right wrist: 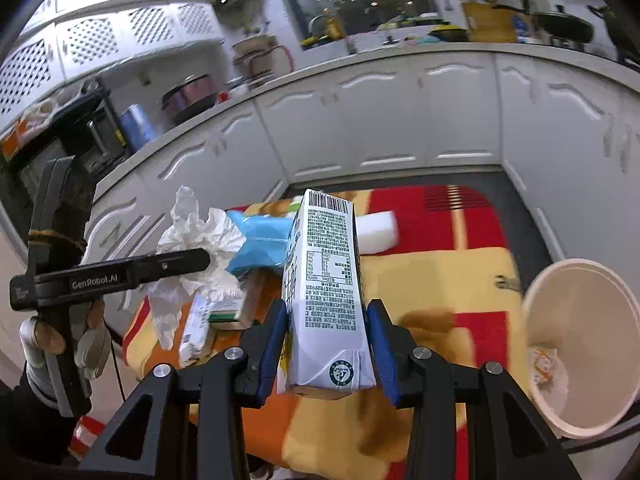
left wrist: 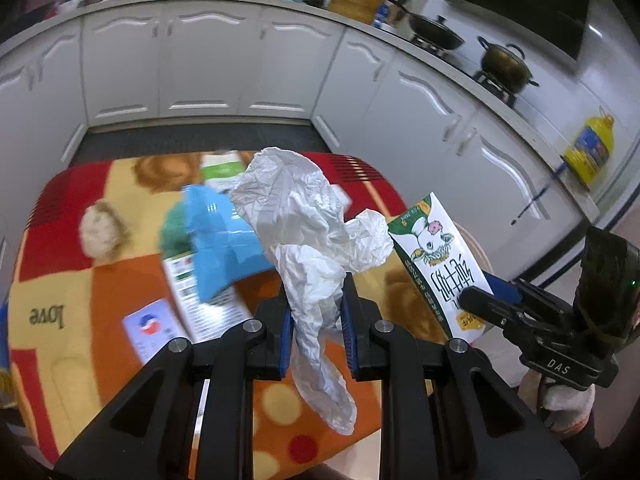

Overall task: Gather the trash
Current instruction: 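Carry carton and tissue to the beige bin and release both, then return both open tools over the blanket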

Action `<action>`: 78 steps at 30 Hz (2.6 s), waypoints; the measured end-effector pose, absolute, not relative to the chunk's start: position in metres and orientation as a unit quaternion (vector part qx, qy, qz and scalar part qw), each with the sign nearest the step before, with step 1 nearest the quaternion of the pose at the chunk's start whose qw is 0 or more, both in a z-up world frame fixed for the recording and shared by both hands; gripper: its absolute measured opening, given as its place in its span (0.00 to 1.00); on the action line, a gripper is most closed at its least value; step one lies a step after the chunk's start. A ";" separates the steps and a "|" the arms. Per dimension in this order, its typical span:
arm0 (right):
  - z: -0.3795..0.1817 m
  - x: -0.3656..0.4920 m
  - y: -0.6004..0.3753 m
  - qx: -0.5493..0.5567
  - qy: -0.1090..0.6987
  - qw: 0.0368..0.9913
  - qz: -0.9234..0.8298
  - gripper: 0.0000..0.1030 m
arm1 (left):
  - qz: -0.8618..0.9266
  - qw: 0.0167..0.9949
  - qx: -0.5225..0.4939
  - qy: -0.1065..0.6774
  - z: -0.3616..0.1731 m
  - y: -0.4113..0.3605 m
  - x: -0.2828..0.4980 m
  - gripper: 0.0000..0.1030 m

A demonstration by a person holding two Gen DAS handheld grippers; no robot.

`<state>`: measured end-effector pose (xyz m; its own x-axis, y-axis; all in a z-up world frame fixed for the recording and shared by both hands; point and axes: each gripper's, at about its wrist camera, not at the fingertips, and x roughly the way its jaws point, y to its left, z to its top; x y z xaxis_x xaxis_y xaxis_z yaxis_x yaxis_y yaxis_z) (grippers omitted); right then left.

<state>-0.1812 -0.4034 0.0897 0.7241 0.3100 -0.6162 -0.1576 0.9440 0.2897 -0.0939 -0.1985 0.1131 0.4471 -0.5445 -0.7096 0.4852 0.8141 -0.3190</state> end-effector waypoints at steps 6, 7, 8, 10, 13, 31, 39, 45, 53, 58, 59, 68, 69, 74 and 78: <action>0.100 -0.197 -0.432 0.108 0.334 0.932 0.087 0.39 | -0.319 0.848 -0.012 0.423 0.120 -0.236 -0.095 0.18; 0.100 -0.200 -0.438 0.110 0.331 0.933 0.082 0.39 | -0.321 0.848 -0.007 0.423 0.121 -0.243 -0.095 0.18; 0.101 -0.202 -0.442 0.112 0.330 0.934 0.077 0.39 | -0.325 0.846 -0.002 0.422 0.122 -0.251 -0.096 0.18; 0.102 -0.205 -0.452 0.117 0.326 0.936 0.064 0.39 | -0.333 0.844 0.005 0.421 0.123 -0.266 -0.095 0.18; 0.103 -0.212 -0.468 0.124 0.322 0.938 0.045 0.39 | -0.341 0.843 0.019 0.416 0.124 -0.287 -0.097 0.18; 0.095 -0.240 -0.542 0.148 0.319 0.934 -0.060 0.38 | -0.395 0.811 0.045 0.429 0.108 -0.394 -0.099 0.18; 0.061 -0.227 -0.570 0.124 0.349 0.921 -0.119 0.34 | -0.397 0.796 0.043 0.455 0.085 -0.426 -0.092 0.18; 0.057 -0.225 -0.591 0.153 0.339 0.919 -0.131 0.34 | -0.400 0.789 0.030 0.466 0.081 -0.435 -0.087 0.18; 0.062 -0.229 -0.610 0.155 0.318 0.918 -0.180 0.37 | -0.411 0.788 -0.002 0.458 0.078 -0.465 -0.080 0.22; 0.048 -0.241 -0.622 0.195 0.330 0.904 -0.192 0.60 | -0.423 0.780 -0.012 0.461 0.066 -0.481 -0.076 0.57; 0.047 -0.244 -0.624 0.198 0.331 0.902 -0.193 0.60 | -0.422 0.779 -0.011 0.464 0.064 -0.483 -0.075 0.57; 0.037 -0.244 -0.620 0.210 0.346 0.897 -0.180 0.60 | -0.408 0.784 0.007 0.468 0.059 -0.476 -0.077 0.57; 0.037 -0.243 -0.616 0.208 0.348 0.897 -0.177 0.60 | -0.405 0.786 0.008 0.467 0.060 -0.473 -0.077 0.57; 0.034 -0.234 -0.603 0.202 0.356 0.897 -0.165 0.60 | -0.392 0.795 0.011 0.463 0.063 -0.457 -0.079 0.57; 0.032 -0.229 -0.590 0.191 0.364 0.898 -0.158 0.60 | -0.383 0.799 0.010 0.462 0.065 -0.446 -0.080 0.57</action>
